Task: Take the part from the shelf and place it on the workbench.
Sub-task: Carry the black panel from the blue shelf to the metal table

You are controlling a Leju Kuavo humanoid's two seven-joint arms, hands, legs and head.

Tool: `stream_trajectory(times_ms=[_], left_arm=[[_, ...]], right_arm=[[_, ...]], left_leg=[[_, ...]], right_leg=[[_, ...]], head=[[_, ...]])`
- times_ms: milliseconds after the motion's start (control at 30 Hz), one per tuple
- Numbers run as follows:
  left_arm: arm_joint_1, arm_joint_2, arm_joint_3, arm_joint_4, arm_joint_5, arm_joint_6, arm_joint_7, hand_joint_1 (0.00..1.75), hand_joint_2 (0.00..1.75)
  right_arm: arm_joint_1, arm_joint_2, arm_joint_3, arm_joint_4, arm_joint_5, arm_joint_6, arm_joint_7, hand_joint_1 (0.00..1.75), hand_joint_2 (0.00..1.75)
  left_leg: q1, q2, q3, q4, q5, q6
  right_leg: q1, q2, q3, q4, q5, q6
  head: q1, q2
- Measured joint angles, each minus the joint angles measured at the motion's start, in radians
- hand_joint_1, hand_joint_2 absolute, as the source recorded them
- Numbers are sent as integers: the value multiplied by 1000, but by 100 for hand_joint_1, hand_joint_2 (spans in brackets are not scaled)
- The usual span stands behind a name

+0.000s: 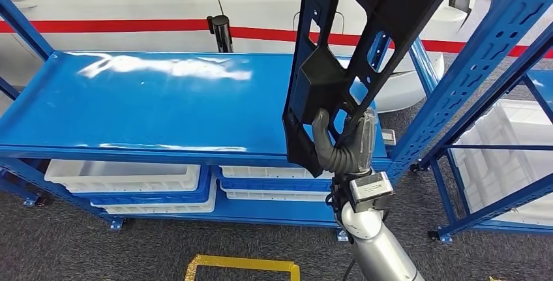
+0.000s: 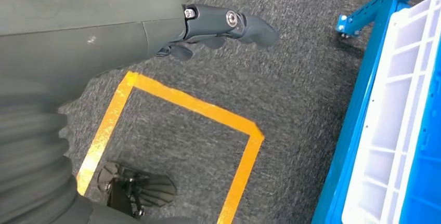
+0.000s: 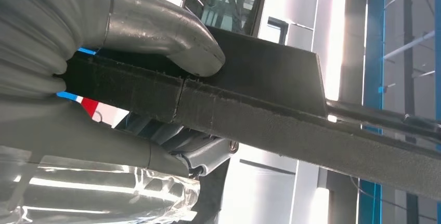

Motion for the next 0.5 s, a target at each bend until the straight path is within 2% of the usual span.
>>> stream_trajectory(times_ms=[67, 100, 133, 200, 233, 267, 300, 400, 433, 500], left_arm=[[0, 0, 0, 1, -2, 1, 0, 0, 175], [1, 1, 0, 1, -3, 1, 1, 0, 175], [1, 1, 0, 1, -4, 1, 1, 0, 175], [1, 2, 0, 2, -5, 1, 4, 0, 175], [1, 2, 0, 2, -7, 0, 5, 0, 175], [1, 2, 0, 2, -8, 0, 7, 0, 175], [0, 2, 0, 3, -10, 0, 8, 0, 175], [-3, 2, 0, 3, -13, 0, 9, 0, 175], [-4, 2, 0, 3, -13, 1, 10, 0, 175], [-5, 2, 0, 3, -14, 2, 11, 0, 175]], right_arm=[[0, 0, 0, 0, 0, -1, 0, 175, 175], [0, 0, 0, 0, 0, 0, 0, 175, 175], [0, 1, 0, 0, -1, 0, 0, 175, 175], [1, 1, 0, 0, -2, 1, -3, 175, 175], [2, 1, 0, 0, -1, 2, -4, 175, 175], [4, 0, 0, 0, -1, 2, -5, 175, 175], [5, 0, 0, 0, -1, 3, -6, 175, 175], [6, 2, 0, -3, 0, 4, -7, 175, 175], [5, 2, 0, -4, 0, 4, -8, 175, 175], [3, 4, 0, -6, 0, 6, -8, 175, 175]], left_leg=[[6, -2, -8, 10, -6, -12], [9, -3, -18, 37, -30, -19], [13, -5, -34, 84, -68, -26], [19, -6, -77, 214, -153, -41], [23, -6, -89, 261, -177, -46], [26, -6, -85, 276, -183, -49], [28, -6, -59, 250, -171, -49], [28, -9, 75, 52, -112, -38], [24, -10, 99, 12, -104, -31], [15, -10, 103, -1, -94, -16]], right_leg=[[-8, -1, -3, -2, 13, -13], [-13, -1, -5, -4, 20, -19], [-17, -2, -9, -5, 26, -23], [-15, -3, -22, -4, 36, -27], [-15, -3, -29, -4, 41, -26], [-14, -3, -36, -3, 47, -25], [-14, -2, -42, -3, 52, -22], [-13, -1, -53, -4, 67, -8], [-12, -1, -54, -5, 71, -3], [-11, -2, -55, -10, 82, 12]], head=[[0, 0], [-2, 0], [-4, 0], [-6, 0], [-6, 0], [-6, 0], [-6, 0], [-6, 0], [-5, 0], [-3, 0]])
